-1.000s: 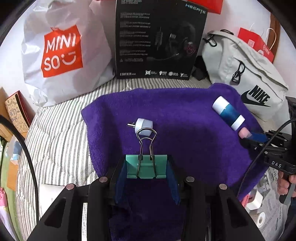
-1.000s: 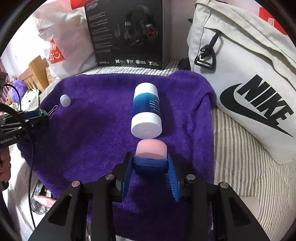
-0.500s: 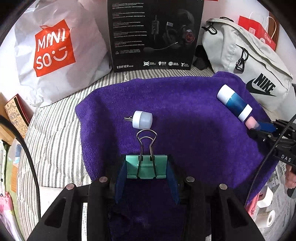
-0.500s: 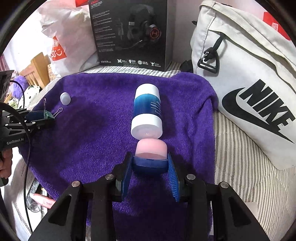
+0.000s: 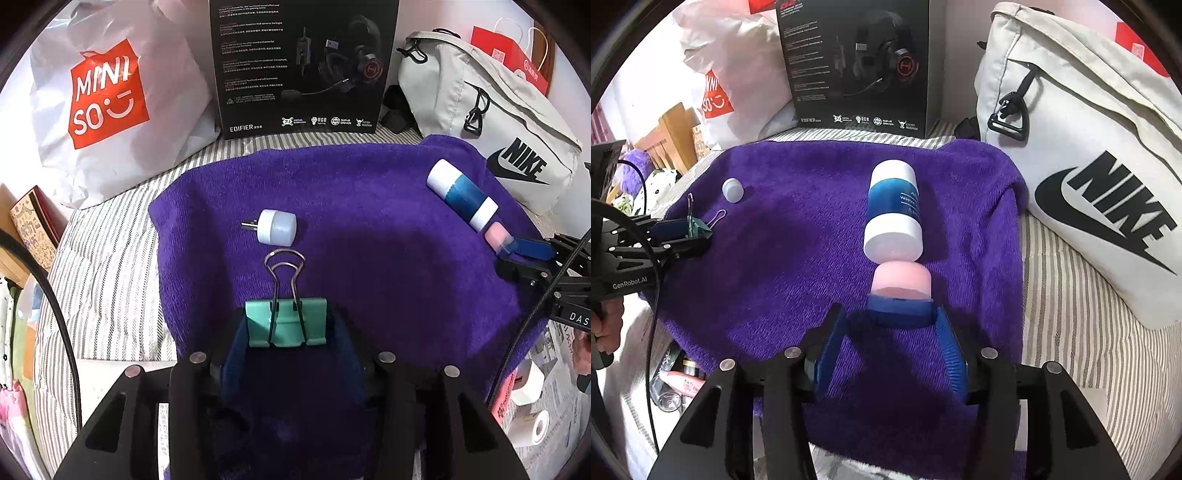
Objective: Organize rigid objects
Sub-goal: 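Set the container beside the Vaseline jar and open the right gripper while left releases the clip, then withdraw both grippers from the towel toward the newspaper, then grasp the black Horizon tube with the left gripper while right grasps the white tape roll, then lift the tape roll with the right gripper while left lifts the Horizon tube toward the towel, then place the tape roll by the pink container while left lays the tube beside the clip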
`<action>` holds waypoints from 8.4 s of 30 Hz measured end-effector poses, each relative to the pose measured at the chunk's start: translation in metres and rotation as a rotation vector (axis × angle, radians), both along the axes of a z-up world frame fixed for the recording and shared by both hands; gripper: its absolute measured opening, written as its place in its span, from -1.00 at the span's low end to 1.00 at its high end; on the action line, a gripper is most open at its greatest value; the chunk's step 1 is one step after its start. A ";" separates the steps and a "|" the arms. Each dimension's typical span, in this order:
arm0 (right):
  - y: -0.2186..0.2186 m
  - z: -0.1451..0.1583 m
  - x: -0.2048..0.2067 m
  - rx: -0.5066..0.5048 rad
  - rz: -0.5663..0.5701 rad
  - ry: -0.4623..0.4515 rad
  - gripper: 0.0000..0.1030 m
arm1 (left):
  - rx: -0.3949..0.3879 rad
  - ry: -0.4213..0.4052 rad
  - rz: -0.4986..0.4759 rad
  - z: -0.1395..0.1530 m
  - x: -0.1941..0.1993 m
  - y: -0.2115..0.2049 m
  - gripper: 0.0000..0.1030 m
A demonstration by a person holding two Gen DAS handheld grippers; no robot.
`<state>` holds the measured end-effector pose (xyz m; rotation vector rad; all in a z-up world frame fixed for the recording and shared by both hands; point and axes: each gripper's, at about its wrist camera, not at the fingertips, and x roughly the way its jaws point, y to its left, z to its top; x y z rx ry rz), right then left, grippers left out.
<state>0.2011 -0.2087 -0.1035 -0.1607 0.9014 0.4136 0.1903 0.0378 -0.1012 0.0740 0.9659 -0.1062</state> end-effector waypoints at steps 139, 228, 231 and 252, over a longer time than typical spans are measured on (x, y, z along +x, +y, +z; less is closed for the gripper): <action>-0.006 0.003 -0.164 0.085 0.052 -0.093 -0.42 | -0.048 -0.088 -0.056 -0.011 -0.145 -0.031 -0.58; -0.003 0.004 -0.016 0.054 -0.020 -0.006 -0.44 | -0.124 -0.045 -0.104 0.018 -0.030 -0.011 -0.59; -0.001 -0.001 -0.012 0.041 -0.023 0.006 -0.44 | -0.124 -0.031 -0.104 0.012 -0.027 -0.010 -0.59; 0.007 -0.003 -0.012 -0.035 0.013 -0.016 -0.39 | -0.063 0.011 -0.110 0.002 -0.029 -0.009 -0.59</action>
